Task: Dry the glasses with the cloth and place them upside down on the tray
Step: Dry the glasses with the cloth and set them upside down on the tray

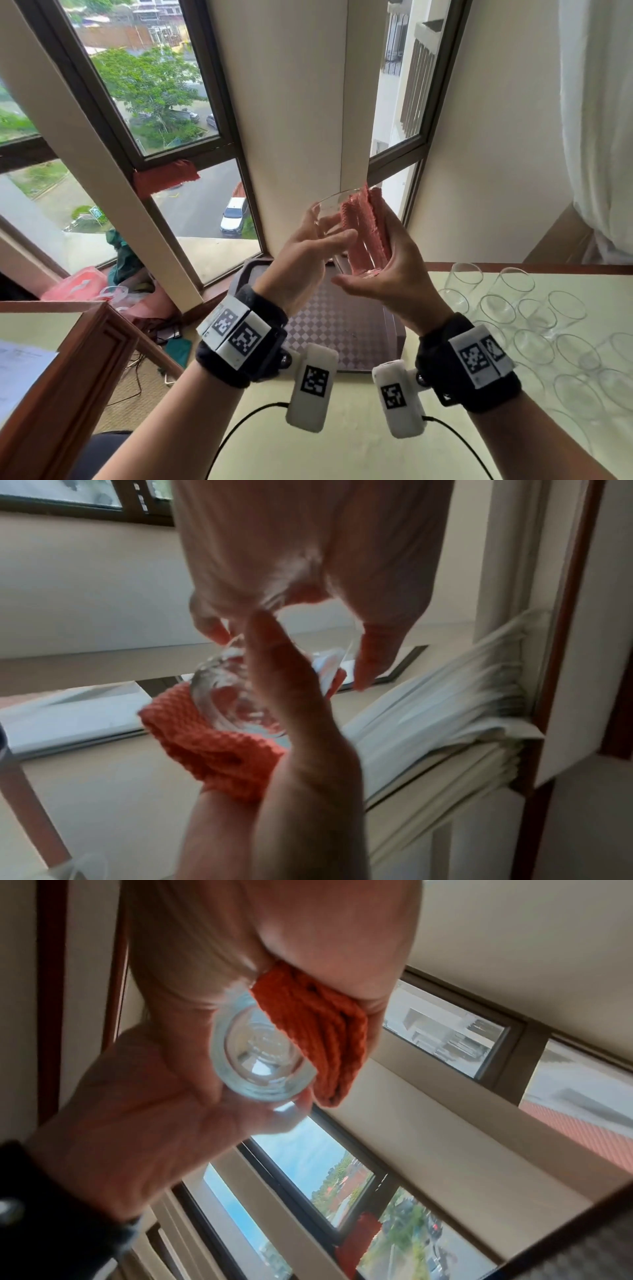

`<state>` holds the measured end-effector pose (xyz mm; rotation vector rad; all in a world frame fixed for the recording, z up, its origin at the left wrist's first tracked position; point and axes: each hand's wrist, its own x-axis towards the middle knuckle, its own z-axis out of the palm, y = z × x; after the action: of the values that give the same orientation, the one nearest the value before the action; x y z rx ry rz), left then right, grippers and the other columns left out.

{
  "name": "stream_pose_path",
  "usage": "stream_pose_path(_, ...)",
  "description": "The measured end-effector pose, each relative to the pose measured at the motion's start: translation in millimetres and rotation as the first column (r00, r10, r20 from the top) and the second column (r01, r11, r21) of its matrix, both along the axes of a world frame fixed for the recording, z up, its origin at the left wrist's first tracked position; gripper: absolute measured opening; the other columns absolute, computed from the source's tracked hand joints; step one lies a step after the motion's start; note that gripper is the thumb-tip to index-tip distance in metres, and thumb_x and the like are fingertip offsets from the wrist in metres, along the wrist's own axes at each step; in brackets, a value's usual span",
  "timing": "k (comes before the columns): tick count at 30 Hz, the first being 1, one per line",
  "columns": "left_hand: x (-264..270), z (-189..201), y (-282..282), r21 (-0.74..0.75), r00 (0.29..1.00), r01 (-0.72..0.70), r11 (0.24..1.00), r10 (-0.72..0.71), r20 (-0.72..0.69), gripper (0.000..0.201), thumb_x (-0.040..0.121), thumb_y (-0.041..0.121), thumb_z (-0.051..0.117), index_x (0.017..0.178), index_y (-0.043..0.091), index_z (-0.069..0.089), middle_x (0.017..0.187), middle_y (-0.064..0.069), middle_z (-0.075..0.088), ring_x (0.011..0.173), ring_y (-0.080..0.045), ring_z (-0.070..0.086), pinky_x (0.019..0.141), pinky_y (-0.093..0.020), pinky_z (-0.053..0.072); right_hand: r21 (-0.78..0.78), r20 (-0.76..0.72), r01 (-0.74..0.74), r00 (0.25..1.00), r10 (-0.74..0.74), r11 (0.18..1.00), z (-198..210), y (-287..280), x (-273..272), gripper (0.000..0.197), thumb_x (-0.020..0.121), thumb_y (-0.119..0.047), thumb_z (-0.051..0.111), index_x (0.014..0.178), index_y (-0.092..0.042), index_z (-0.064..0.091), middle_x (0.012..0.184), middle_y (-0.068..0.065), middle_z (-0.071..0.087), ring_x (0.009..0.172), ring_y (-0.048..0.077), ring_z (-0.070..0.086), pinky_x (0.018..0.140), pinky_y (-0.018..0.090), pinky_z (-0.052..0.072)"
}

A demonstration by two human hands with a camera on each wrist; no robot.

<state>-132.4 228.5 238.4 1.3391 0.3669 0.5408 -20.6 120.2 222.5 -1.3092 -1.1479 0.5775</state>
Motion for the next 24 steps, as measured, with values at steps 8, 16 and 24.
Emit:
stream_pose_path(8,1.4,9.9,-14.7,-0.014,0.997,-0.007,1.000,0.008,0.077,0.040,0.085,0.027,0.066,0.119,0.024,0.047,0.097,0.009,0.075,0.093,-0.009,0.072,0.079,-0.027,0.058,0.029,-0.144,-0.132,0.980,0.135,0.991,10.5,-7.0,-0.8,0.087,0.073,0.002,0.079,0.147,-0.013,0.037,0.134,0.008,0.061,0.126,0.020,0.060,0.104,0.043,0.050)
stream_pose_path(16,-2.3,10.6,-5.8,-0.072,0.996,-0.076,0.994,0.079,0.037,0.083,0.087,0.012,0.062,0.155,0.011,0.015,0.136,-0.005,0.060,0.120,-0.012,0.062,0.101,-0.032,0.047,0.029,-0.043,0.013,0.999,-0.011,1.000,6.2,-5.1,-3.7,0.100,0.068,-0.016,0.086,0.152,-0.020,0.032,0.143,0.001,0.054,0.133,0.016,0.052,0.110,0.043,0.046)
stream_pose_path(24,5.6,16.5,-22.0,-0.029,0.991,-0.087,0.996,0.090,0.102,0.047,0.080,0.024,0.074,0.115,0.024,0.042,0.112,-0.001,0.065,0.088,-0.004,0.072,0.071,-0.017,0.056,0.065,-0.064,-0.060,0.996,0.065,0.996,13.1,-6.9,-8.7,0.093,0.074,0.001,0.083,0.149,-0.023,0.033,0.137,-0.002,0.058,0.128,0.010,0.057,0.103,0.036,0.051)
